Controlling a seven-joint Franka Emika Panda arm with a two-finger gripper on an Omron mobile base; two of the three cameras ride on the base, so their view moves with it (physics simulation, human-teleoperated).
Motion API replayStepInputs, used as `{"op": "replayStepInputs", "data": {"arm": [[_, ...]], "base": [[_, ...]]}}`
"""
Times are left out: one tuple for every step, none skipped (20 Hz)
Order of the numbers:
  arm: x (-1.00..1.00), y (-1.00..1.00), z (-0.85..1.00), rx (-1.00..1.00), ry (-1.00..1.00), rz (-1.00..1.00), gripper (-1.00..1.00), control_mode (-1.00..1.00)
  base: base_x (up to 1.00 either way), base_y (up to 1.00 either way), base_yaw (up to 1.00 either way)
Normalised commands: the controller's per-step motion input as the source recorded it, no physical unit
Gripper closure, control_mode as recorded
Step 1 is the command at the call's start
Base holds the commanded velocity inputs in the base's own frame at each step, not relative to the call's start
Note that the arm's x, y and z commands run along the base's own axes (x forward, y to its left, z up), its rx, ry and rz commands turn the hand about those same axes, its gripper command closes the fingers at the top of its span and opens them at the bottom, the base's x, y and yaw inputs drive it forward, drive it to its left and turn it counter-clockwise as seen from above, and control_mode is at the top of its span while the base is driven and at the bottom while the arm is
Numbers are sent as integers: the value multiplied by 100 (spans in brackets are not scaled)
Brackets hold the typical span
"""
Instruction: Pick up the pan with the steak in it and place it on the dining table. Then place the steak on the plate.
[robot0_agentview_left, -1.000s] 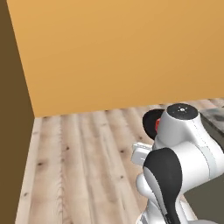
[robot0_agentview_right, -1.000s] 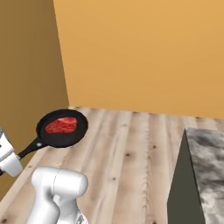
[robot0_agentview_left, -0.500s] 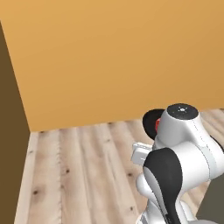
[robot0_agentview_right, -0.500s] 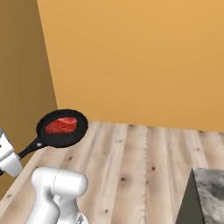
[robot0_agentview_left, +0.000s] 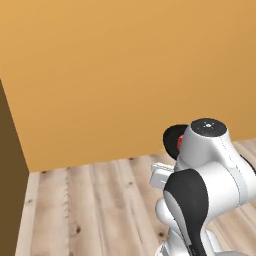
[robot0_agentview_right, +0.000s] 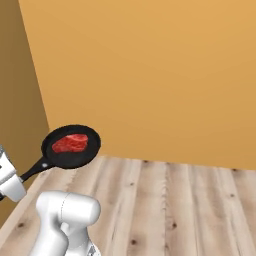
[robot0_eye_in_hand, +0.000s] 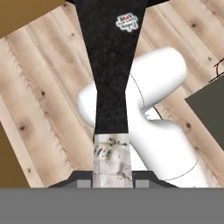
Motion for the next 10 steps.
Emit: {"op": "replayStepInputs", "data": {"arm": [[0, 0, 0, 0, 0, 0, 100, 100], [0, 0, 0, 0, 0, 0, 100, 100], [0, 0, 0, 0, 0, 0, 100, 100], [0, 0, 0, 0, 0, 0, 100, 100], [0, 0, 0, 0, 0, 0, 100, 100], [0, 0, 0, 0, 0, 0, 100, 100], [0, 0, 0, 0, 0, 0, 100, 100], [0, 0, 0, 0, 0, 0, 100, 100], [0, 0, 0, 0, 0, 0, 100, 100], [0, 0, 0, 0, 0, 0, 100, 100]], "base": [[100, 4, -3], [100, 4, -3], [100, 4, -3], [100, 4, -3], [100, 4, -3], [100, 4, -3], [100, 5, -3], [100, 6, -4], [100, 7, -5], [100, 9, -8]]}}
